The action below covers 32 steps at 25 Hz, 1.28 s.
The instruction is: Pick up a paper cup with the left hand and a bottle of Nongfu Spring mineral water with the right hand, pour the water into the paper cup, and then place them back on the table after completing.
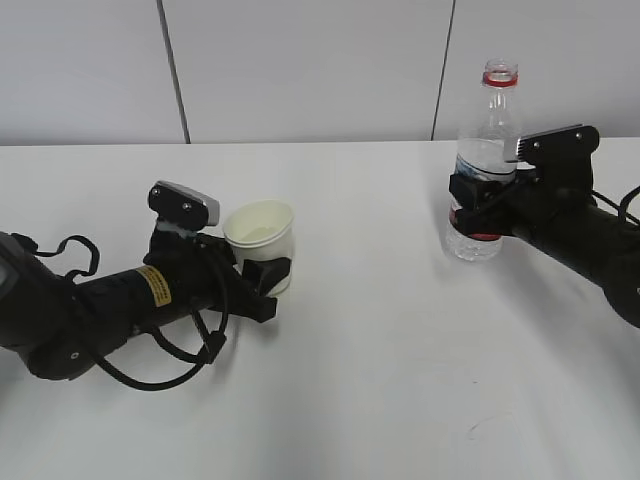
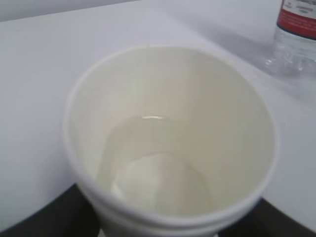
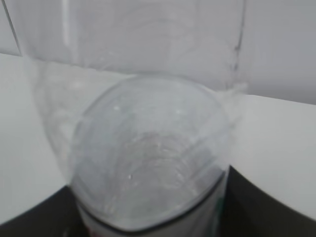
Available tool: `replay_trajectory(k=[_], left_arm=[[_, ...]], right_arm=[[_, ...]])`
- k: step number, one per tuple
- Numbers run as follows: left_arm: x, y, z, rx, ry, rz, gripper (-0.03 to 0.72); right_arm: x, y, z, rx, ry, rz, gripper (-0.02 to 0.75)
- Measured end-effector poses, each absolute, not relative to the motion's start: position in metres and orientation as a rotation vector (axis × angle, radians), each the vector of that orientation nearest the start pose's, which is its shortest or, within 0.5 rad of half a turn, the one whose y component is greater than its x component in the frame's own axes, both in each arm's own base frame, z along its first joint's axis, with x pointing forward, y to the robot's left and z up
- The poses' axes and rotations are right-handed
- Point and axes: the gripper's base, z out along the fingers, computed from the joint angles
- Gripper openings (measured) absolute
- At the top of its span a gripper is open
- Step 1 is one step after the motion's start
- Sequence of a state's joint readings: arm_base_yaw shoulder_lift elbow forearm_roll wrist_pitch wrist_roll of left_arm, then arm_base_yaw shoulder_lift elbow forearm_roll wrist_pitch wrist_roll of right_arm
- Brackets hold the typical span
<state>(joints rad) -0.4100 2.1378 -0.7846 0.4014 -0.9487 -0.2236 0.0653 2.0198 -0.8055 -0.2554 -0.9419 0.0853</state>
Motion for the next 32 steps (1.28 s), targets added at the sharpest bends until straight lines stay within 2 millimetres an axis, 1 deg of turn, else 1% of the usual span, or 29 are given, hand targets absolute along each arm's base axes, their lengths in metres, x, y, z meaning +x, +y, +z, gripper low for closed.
replay_trajectory(k=[7,15,18,21,24,29,32], left_arm=[[0.330,-0.152,0.078,0.571,1.857,-0.533,0.402],[0.350,-0.126,0.083,0.493,1.851,-0.470,0.402],[0.354,-0.114,0.082,0.463,1.868,-0.444,0.402],[0.356,-0.107,0.081,0.446,1.887,-0.424,0.402],[0.356,-0.104,0.079,0.438,1.895,-0.418,0.402],[0.357,-0.104,0.072,0.435,1.883,-0.417,0.401],[0.357,-0.104,0.071,0.433,1.877,-0.418,0.401]], right_arm=[[0.370,0.043,0.126,-0.257,1.754,0.188,0.377],[0.370,0.043,0.125,-0.237,1.767,0.203,0.377],[0.370,0.043,0.125,-0.237,1.767,0.203,0.377],[0.370,0.043,0.125,-0.235,1.767,0.205,0.377],[0.370,0.043,0.125,-0.235,1.767,0.205,0.377],[0.370,0.043,0.125,-0.235,1.768,0.204,0.377],[0.370,0.043,0.125,-0.235,1.768,0.204,0.377]])
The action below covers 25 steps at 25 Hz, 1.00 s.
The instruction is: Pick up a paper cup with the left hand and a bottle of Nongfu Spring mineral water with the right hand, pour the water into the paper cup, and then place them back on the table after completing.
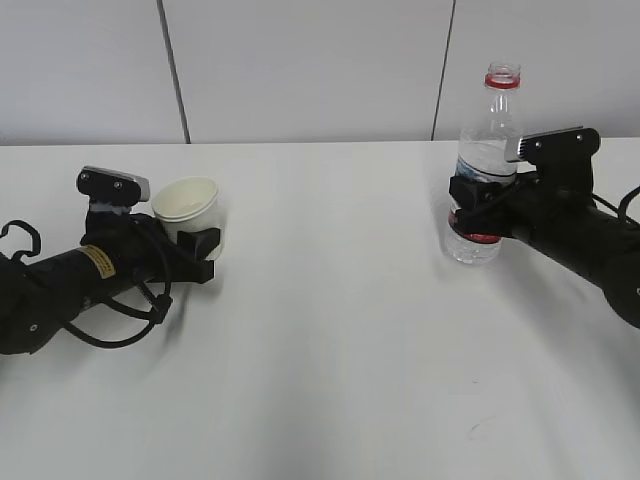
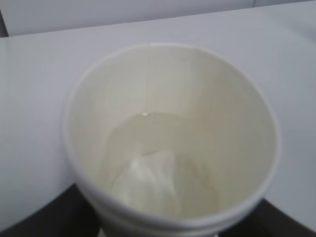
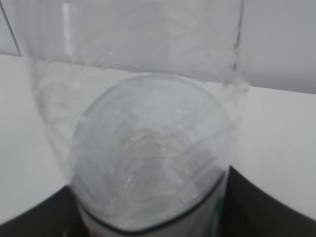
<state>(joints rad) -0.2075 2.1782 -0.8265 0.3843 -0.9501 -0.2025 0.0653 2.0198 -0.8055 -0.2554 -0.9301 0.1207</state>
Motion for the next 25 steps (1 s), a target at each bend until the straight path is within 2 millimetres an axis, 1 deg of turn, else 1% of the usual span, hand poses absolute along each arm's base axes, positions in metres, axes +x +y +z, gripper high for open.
replay_trajectory(k=[6,7,11,13,20,25], left_arm=[[0.3578,-0.1035,0.0704,0.429,1.871,-0.417,0.410],[0.3580,-0.1034,0.0708,0.424,1.868,-0.417,0.420],[0.3591,-0.1017,0.0713,0.394,1.868,-0.408,0.501],[0.3593,-0.1014,0.0713,0.388,1.868,-0.406,0.526],[0.3583,-0.1012,0.0722,0.386,1.862,-0.408,0.538],[0.3515,-0.0999,0.0802,0.385,1.853,-0.410,0.538]], right_arm=[[0.3700,0.0427,0.1247,-0.234,1.768,0.205,0.377],[0.3700,0.0427,0.1247,-0.234,1.768,0.205,0.377],[0.3700,0.0427,0.1247,-0.234,1.768,0.205,0.377],[0.3700,0.0427,0.1247,-0.234,1.768,0.205,0.377],[0.3700,0.0427,0.1247,-0.234,1.768,0.205,0.377],[0.3700,0.0427,0.1247,-0.234,1.768,0.205,0.377]])
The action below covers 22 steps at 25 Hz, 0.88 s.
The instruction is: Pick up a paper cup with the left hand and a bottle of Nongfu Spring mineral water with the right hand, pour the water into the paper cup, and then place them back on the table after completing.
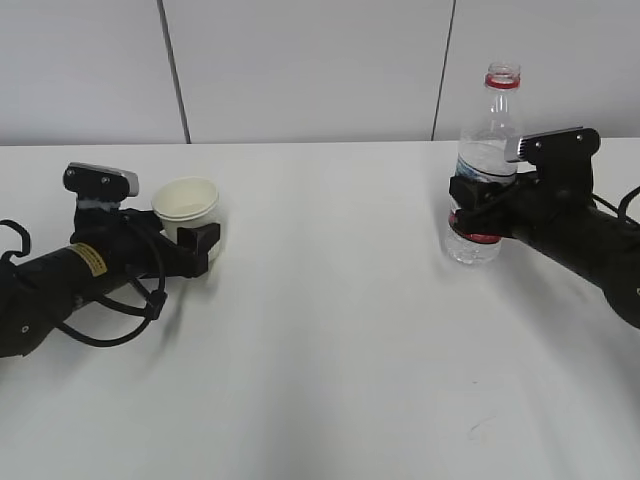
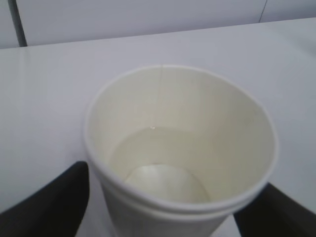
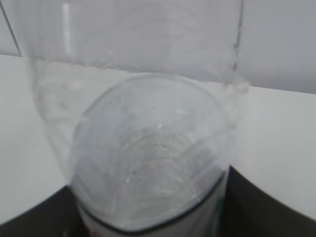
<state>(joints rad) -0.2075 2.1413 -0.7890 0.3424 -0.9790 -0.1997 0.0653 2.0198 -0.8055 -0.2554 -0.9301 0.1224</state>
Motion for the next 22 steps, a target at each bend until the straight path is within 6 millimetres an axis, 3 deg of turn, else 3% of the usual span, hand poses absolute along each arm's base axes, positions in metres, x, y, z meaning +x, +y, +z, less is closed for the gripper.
replay_trajectory(k=[11,22], left_arm=[[0.323,-0.094,0.075,0.368,1.903,-0.422,0.541],[0.297,-0.086,0.091,0.325,1.898,-0.417,0.543]], right_arm=[[0.370,0.043,0.125,-0.234,1.768,0.205,0.377],[0.370,0.043,0.123,-0.194,1.778,0.238,0.377]])
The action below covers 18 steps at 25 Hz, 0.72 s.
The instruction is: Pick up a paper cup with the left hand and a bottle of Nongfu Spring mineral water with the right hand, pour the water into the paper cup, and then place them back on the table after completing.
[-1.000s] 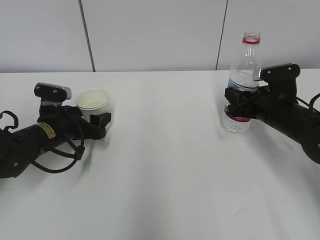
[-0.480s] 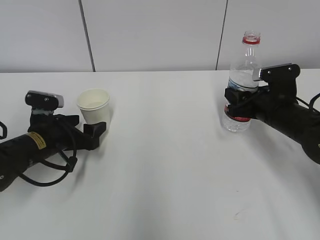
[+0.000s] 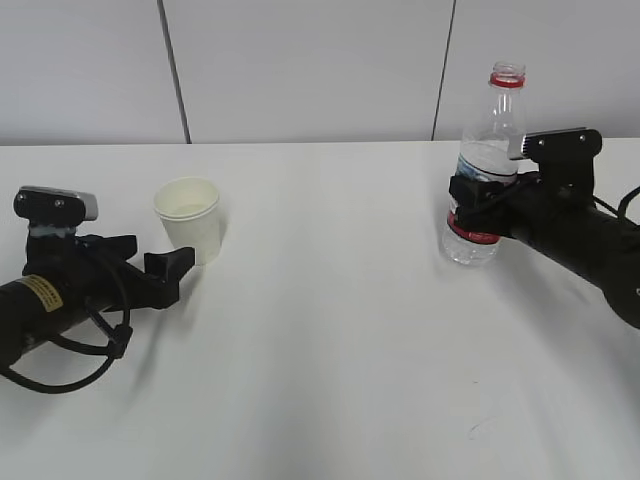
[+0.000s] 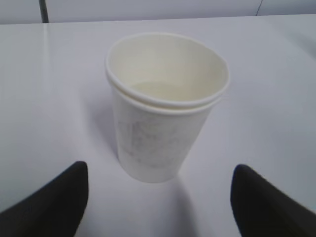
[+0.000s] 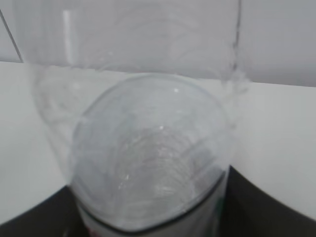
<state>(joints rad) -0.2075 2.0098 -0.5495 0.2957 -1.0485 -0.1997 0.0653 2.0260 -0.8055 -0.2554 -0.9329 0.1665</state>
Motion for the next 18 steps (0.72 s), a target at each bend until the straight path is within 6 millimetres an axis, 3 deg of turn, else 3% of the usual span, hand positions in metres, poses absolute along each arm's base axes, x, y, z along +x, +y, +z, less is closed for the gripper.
replay_trajectory(k=[7,18], left_arm=[[0.296,-0.086,0.090,0.323,1.899,-0.418,0.543],[0.295,-0.086,0.090,0.322,1.900,-0.418,0.544]], right_arm=[[0.371,0.044,0.105,-0.188,1.746,0.269,0.376],[0.371,0.045,0.105,-0.192,1.738,0.273,0.375]])
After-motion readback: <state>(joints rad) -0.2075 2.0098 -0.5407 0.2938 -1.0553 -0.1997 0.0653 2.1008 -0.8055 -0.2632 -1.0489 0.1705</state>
